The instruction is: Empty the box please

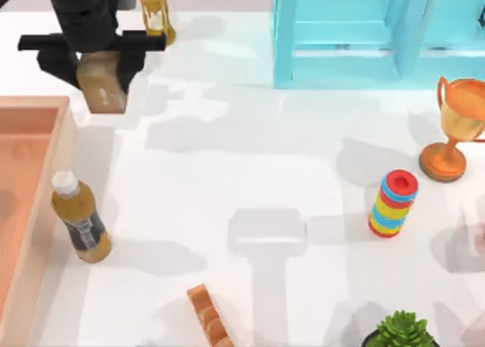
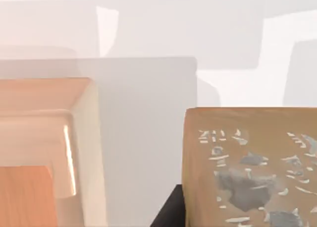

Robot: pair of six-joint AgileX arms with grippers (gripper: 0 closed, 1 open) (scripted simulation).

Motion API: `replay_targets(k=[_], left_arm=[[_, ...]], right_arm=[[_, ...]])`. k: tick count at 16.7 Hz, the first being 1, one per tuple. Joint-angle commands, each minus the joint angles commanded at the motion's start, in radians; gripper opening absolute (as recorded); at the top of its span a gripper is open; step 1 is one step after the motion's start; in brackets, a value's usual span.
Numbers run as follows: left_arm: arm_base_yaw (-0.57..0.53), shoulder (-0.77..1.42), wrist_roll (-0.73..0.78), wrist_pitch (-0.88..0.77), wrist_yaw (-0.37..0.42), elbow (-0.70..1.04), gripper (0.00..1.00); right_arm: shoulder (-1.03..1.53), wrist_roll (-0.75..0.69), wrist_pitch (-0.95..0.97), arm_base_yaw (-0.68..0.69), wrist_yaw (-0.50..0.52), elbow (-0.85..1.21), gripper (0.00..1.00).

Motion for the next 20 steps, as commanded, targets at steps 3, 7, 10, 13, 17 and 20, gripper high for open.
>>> replay_targets(k=[3, 7, 10, 13, 17, 20], left_arm=[[-0.034, 0.077, -0.052, -0.016, 0.001, 0.047, 0.00], [-0.034, 0.082, -0.055, -0.019, 0.000, 0.047, 0.00], [-0.044, 0.080, -0.054, -0.011, 0.003, 0.040, 0.00], [-0.092, 0.085, -0.058, 0.021, 0.017, 0.004, 0.00], [-0.093, 0.097, -0.054, 0.086, 0.044, -0.083, 0.00], [-0.048, 0.087, -0.053, 0.142, 0.016, -0.116, 0.00]], right_arm=[[0.000, 0.000, 0.000, 0.000, 0.000, 0.000, 1.00], [0.000, 0.000, 0.000, 0.000, 0.000, 0.000, 1.00], [0.000, 0.000, 0.000, 0.000, 0.000, 0.000, 1.00], [0.000, 0.000, 0.000, 0.000, 0.000, 0.000, 1.00], [0.000, 0.000, 0.000, 0.000, 0.000, 0.000, 1.00], [0.000, 0.000, 0.000, 0.000, 0.000, 0.000, 1.00]])
